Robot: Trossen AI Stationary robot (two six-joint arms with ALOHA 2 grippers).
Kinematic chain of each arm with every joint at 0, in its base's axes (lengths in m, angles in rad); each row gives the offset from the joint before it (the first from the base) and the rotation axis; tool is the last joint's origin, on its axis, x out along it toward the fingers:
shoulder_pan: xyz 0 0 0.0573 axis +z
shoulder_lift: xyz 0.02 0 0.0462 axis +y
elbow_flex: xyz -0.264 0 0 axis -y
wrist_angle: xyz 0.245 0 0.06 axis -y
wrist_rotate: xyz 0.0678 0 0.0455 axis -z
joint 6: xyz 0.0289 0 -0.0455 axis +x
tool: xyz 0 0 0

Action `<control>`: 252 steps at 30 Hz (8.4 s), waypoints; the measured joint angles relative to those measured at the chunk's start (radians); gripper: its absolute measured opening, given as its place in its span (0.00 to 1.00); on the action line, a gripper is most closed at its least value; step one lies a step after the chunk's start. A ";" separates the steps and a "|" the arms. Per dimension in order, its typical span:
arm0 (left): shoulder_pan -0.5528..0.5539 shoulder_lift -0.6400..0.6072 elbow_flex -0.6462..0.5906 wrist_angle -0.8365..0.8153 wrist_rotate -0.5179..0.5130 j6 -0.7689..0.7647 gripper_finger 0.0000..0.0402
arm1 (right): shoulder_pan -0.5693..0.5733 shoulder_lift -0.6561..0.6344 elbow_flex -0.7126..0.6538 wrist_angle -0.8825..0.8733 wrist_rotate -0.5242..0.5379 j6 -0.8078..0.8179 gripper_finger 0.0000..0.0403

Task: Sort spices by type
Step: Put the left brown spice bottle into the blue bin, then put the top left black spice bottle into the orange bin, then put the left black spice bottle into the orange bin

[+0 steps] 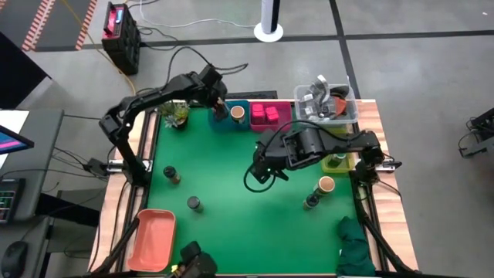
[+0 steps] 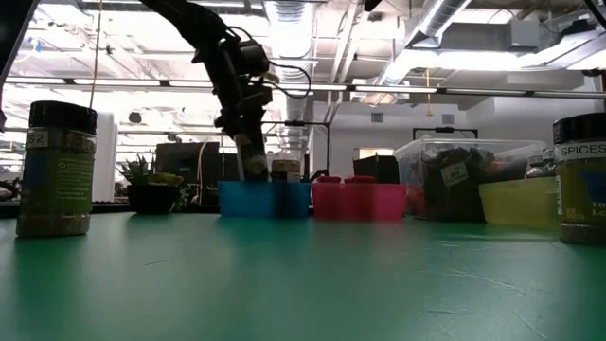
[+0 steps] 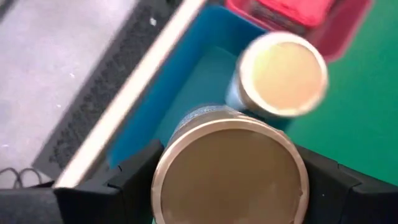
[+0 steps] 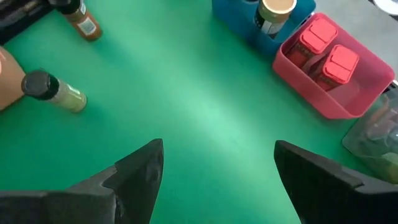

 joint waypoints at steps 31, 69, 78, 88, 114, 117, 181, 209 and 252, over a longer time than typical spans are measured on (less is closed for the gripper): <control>-0.004 -0.043 -0.002 -0.032 -0.015 -0.018 0.86 | -0.045 -0.020 0.001 -0.013 0.014 -0.147 0.82; -0.638 -0.488 -0.075 -0.717 -0.123 -0.644 0.86 | 0.021 -0.503 -1.007 0.819 -0.196 -0.333 0.82; -0.662 -0.541 -0.394 -0.583 -0.157 -0.694 0.86 | 0.153 -0.514 -1.032 0.867 -0.084 -0.202 0.82; -0.628 -0.564 -0.567 -0.498 -0.126 -0.733 0.86 | 0.203 -0.514 -1.032 0.886 -0.055 -0.128 0.82; -0.629 -0.735 -0.842 -0.312 -0.053 -0.903 0.86 | 0.182 -0.513 -1.031 0.918 -0.038 -0.116 0.82; -0.629 -0.735 -0.842 -0.312 -0.053 -0.902 0.84 | 0.179 -0.513 -1.031 0.917 -0.038 -0.116 0.82; -1.868 -0.495 -0.323 -0.458 -0.134 -1.488 0.45 | 0.268 -0.509 -1.031 0.924 0.296 0.424 0.77; -1.906 -0.113 -0.330 -0.148 -0.011 -1.152 0.45 | 0.222 -0.509 -1.031 0.931 0.308 0.432 0.77; -1.515 -0.393 -0.321 -0.394 -0.127 -1.097 0.74 | 0.237 -0.510 -1.031 1.001 0.304 0.344 0.77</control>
